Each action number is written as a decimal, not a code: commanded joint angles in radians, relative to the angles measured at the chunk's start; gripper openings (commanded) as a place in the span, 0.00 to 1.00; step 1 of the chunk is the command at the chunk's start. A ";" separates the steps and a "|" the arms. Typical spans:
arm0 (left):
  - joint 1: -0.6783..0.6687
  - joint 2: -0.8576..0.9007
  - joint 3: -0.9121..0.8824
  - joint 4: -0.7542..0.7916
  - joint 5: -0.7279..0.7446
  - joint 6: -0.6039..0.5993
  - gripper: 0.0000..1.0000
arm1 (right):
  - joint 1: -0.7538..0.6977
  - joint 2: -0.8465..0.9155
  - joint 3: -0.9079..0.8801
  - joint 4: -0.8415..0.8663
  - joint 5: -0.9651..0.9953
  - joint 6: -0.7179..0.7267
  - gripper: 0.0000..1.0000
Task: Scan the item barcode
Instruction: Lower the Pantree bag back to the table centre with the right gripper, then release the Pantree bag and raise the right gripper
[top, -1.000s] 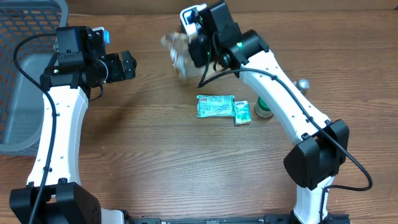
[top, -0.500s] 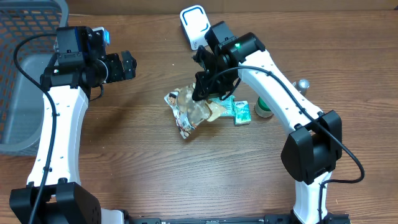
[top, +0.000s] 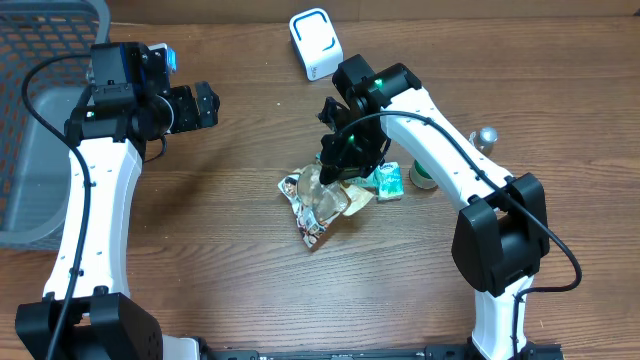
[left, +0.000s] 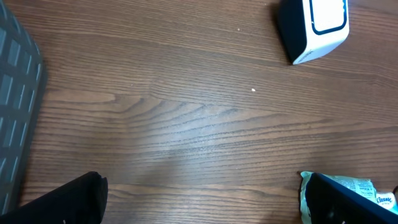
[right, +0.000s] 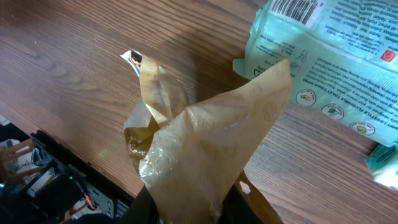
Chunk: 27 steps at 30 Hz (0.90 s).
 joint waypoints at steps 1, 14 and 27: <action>-0.007 0.003 0.002 0.003 -0.005 -0.006 1.00 | 0.000 0.000 -0.003 0.004 0.011 0.000 0.06; -0.007 0.003 0.002 0.003 -0.005 -0.006 0.99 | 0.000 0.000 -0.004 -0.049 0.069 0.030 0.06; -0.007 0.003 0.002 0.003 -0.005 -0.006 1.00 | 0.000 0.000 -0.004 0.111 0.226 0.034 0.15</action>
